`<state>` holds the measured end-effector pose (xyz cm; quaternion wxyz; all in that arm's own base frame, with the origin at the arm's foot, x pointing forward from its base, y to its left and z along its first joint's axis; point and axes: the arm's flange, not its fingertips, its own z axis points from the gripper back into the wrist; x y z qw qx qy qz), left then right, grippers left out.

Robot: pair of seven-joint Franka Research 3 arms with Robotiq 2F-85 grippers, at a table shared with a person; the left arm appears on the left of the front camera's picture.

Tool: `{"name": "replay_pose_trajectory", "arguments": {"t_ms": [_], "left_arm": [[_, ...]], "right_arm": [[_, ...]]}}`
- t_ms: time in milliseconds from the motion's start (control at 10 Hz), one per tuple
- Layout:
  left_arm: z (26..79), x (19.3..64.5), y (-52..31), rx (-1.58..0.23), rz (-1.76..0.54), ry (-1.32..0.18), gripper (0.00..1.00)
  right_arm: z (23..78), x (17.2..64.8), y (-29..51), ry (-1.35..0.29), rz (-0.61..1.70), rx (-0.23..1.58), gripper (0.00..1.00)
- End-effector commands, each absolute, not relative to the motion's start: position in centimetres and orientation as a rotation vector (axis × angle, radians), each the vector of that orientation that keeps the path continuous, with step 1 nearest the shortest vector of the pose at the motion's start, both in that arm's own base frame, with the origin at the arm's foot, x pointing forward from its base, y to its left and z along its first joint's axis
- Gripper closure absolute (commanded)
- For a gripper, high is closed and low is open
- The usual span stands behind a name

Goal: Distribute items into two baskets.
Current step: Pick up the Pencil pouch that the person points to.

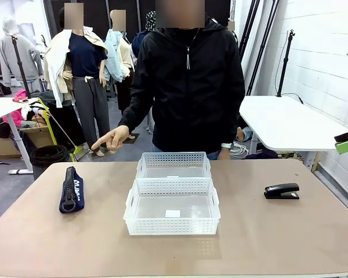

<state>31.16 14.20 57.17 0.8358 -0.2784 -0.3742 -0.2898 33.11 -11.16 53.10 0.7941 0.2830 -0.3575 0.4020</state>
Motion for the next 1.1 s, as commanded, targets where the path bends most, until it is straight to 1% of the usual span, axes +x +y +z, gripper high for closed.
{"name": "replay_pose_trajectory", "arguments": {"t_ms": [0, 1000], "left_arm": [[57.15, 31.11, 14.29, -0.586, -0.613, -0.791, 0.00], [57.15, 31.11, 14.29, -0.586, -0.613, -0.791, 0.00]], "right_arm": [[53.27, 33.18, -11.03, -0.777, 0.869, 0.605, 0.00], [53.27, 33.18, -11.03, -0.777, 0.869, 0.605, 0.00]]}}
